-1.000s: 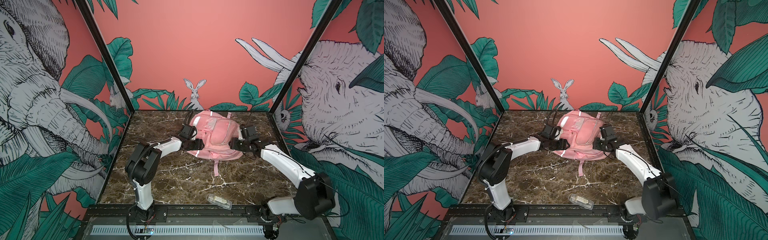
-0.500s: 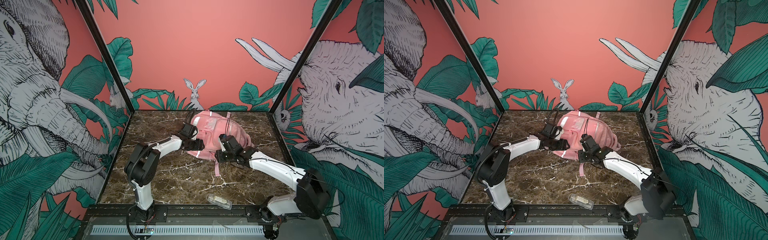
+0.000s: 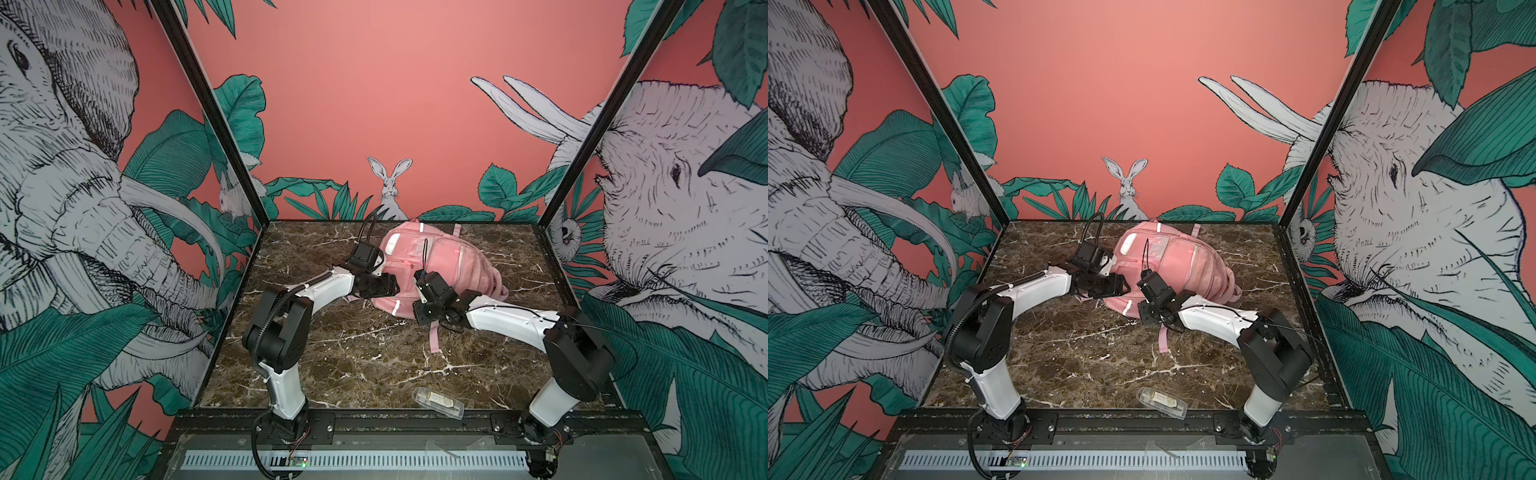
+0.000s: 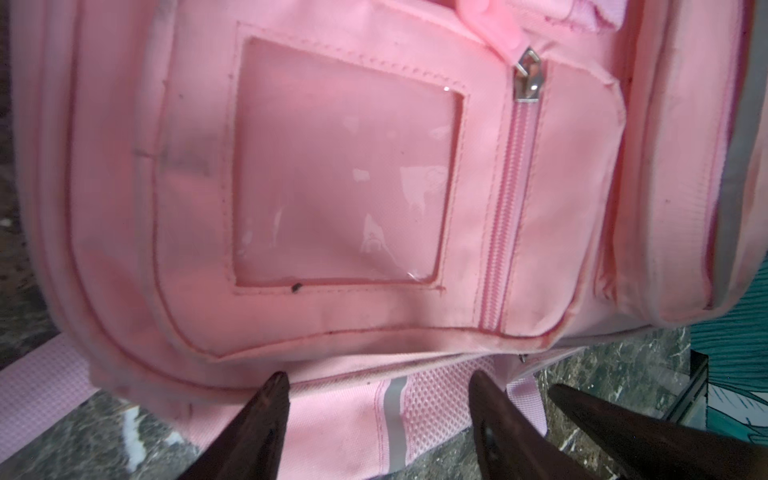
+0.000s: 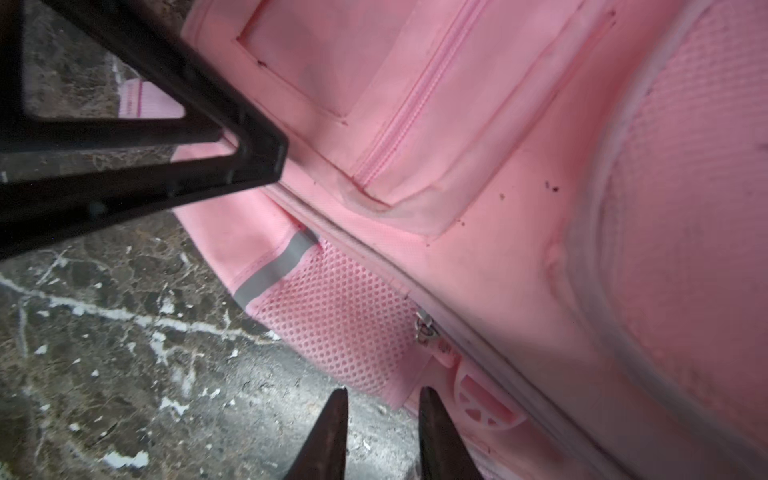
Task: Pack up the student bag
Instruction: 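Pull the zipper along the pocket with the right gripper while the left holds the bag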
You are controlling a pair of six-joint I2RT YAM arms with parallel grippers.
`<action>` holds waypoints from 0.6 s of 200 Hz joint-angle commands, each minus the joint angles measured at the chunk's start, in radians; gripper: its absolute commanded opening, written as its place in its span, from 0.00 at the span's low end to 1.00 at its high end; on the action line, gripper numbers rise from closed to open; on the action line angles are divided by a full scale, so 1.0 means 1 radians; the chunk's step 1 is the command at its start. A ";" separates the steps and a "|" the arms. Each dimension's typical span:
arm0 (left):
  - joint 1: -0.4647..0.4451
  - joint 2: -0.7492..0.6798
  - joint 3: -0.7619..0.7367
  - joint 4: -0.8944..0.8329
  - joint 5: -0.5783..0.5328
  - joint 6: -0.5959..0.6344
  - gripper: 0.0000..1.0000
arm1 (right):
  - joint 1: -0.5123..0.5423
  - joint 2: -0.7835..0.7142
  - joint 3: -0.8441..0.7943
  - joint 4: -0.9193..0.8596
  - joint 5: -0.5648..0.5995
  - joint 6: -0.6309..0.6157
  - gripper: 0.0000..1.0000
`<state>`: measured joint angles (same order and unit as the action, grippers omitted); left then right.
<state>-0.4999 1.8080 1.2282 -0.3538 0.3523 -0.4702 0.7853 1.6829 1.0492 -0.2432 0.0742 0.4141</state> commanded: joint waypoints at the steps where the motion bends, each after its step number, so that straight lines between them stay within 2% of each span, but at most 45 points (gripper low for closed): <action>1: 0.007 -0.062 -0.010 -0.028 0.010 0.013 0.70 | -0.001 0.029 0.031 0.011 0.062 -0.031 0.28; 74: 0.011 -0.086 -0.032 -0.034 0.004 0.013 0.70 | -0.014 0.078 0.046 0.013 0.123 -0.054 0.26; 120: 0.015 -0.089 -0.038 -0.035 -0.001 0.011 0.70 | -0.024 0.096 0.016 0.074 0.105 -0.049 0.22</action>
<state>-0.4927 1.7657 1.2083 -0.3649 0.3546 -0.4702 0.7689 1.7645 1.0779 -0.2291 0.1577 0.3698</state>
